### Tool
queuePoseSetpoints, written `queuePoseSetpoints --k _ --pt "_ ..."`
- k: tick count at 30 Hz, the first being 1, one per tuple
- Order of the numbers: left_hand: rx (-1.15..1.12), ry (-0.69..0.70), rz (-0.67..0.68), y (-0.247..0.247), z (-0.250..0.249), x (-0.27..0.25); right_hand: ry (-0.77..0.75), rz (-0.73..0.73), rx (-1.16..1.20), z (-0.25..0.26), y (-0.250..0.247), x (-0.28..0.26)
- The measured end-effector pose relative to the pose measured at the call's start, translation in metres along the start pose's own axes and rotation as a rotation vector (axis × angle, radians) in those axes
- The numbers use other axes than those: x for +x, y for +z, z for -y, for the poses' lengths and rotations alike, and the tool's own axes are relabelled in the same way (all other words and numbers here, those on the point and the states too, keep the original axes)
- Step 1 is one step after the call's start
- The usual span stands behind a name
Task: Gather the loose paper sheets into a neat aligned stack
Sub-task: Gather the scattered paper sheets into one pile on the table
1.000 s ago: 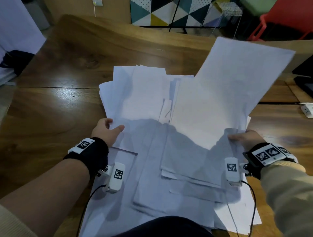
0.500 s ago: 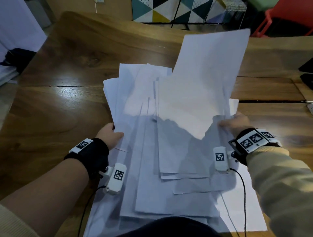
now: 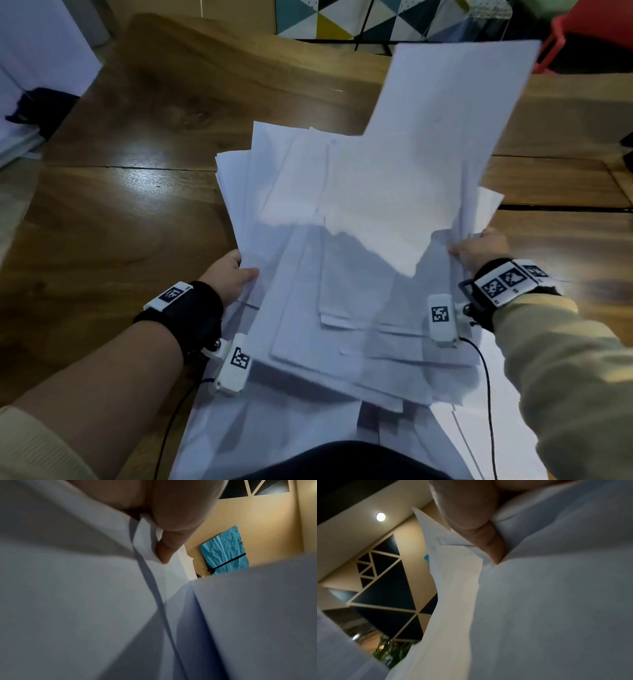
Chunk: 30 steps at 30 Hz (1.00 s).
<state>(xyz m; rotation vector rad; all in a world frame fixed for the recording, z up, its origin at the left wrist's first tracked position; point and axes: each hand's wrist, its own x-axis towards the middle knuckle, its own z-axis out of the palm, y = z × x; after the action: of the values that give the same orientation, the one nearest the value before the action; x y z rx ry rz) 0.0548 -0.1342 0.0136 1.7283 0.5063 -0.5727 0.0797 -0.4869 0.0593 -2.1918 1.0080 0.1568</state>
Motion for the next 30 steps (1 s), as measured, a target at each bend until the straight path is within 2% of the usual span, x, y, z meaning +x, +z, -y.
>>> queuePoseSetpoints --k 4,7,12,15,21,26,28,30 --pt "-0.026 0.006 -0.005 0.002 -0.001 -0.003 0.019 -0.120 0.043 -0.004 -0.033 0.010" --pt "-0.017 0.001 0.004 0.001 -0.001 -0.003 0.015 -0.139 0.060 -0.007 -0.056 0.011" --pt "-0.024 0.000 0.015 0.001 -0.003 -0.006 0.028 -0.249 0.051 -0.005 -0.073 0.010" --pt "-0.035 0.007 0.018 0.002 -0.003 -0.008 0.024 -0.298 0.163 0.003 -0.083 0.006" --pt "-0.069 -0.002 0.051 -0.001 -0.006 -0.009 -0.057 -0.091 0.177 0.027 -0.077 0.000" --pt "-0.248 -0.118 -0.062 -0.004 -0.002 -0.010 -0.070 0.124 0.022 0.037 -0.032 -0.015" --pt "-0.294 -0.171 -0.071 -0.005 -0.002 -0.010 -0.053 0.113 -0.136 0.033 -0.012 -0.024" --pt "-0.281 -0.162 -0.051 -0.008 -0.001 -0.009 -0.029 0.108 -0.219 0.026 0.007 -0.030"
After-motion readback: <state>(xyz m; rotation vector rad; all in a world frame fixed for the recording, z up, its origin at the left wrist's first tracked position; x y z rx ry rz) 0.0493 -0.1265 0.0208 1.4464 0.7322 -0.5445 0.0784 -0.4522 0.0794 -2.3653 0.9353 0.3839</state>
